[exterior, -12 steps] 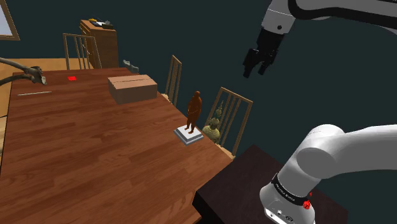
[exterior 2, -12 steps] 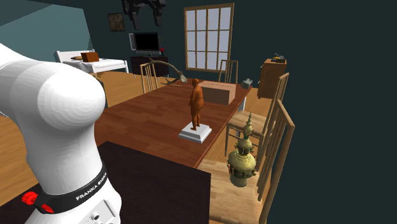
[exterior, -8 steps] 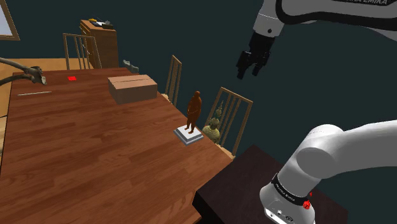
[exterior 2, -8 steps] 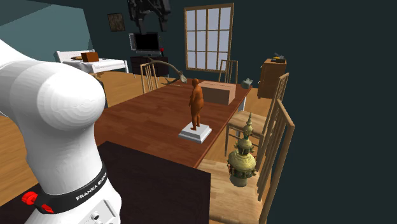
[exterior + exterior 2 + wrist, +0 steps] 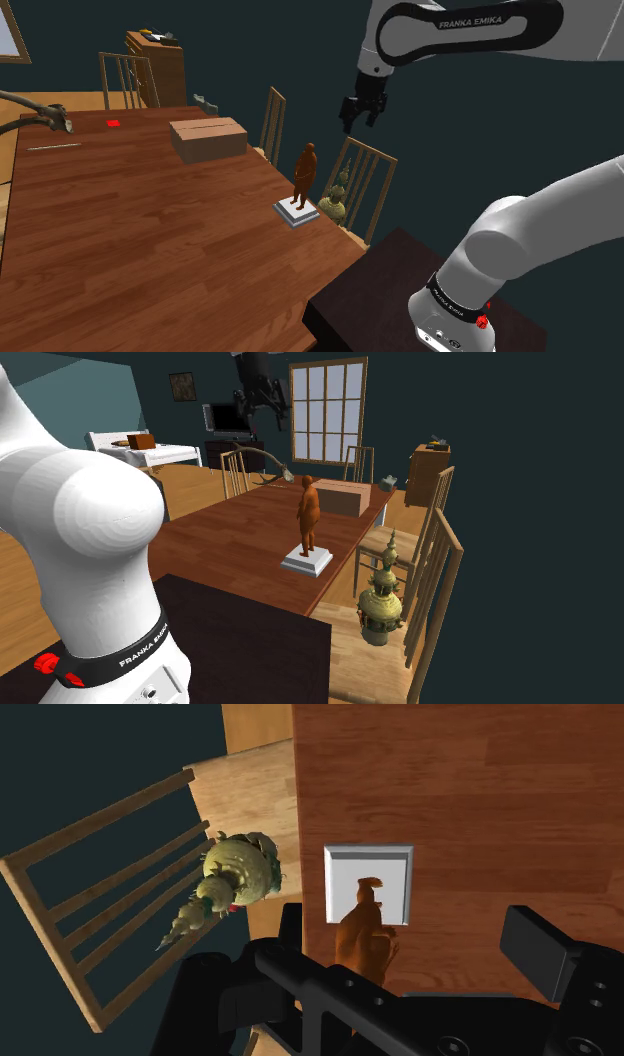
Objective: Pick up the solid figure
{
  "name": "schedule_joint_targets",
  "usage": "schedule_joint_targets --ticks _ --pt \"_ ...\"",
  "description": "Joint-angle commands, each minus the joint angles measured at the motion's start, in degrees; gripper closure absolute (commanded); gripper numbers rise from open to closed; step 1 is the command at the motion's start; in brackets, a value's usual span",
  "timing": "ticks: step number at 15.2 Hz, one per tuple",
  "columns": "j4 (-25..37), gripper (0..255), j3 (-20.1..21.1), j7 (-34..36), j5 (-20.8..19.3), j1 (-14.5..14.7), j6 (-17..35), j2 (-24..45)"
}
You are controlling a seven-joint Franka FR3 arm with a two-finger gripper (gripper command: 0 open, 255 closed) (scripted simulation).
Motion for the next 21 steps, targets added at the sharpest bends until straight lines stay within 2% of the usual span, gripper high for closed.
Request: schedule_joint_targets --ticks 1,9,16,21 --pt "2.10 0 0.31 0.47 -0.96 -0.40 2.25 4.85" --pt "11.45 0 1.25 3.16 -5.55 -1.48 8.54 22.95" --pt "23.54 0 0.99 5.29 -9.92 -1.34 10.37 39.18" --pt "23.30 0 0.75 6.20 -10.77 -1.24 12.97 41.82"
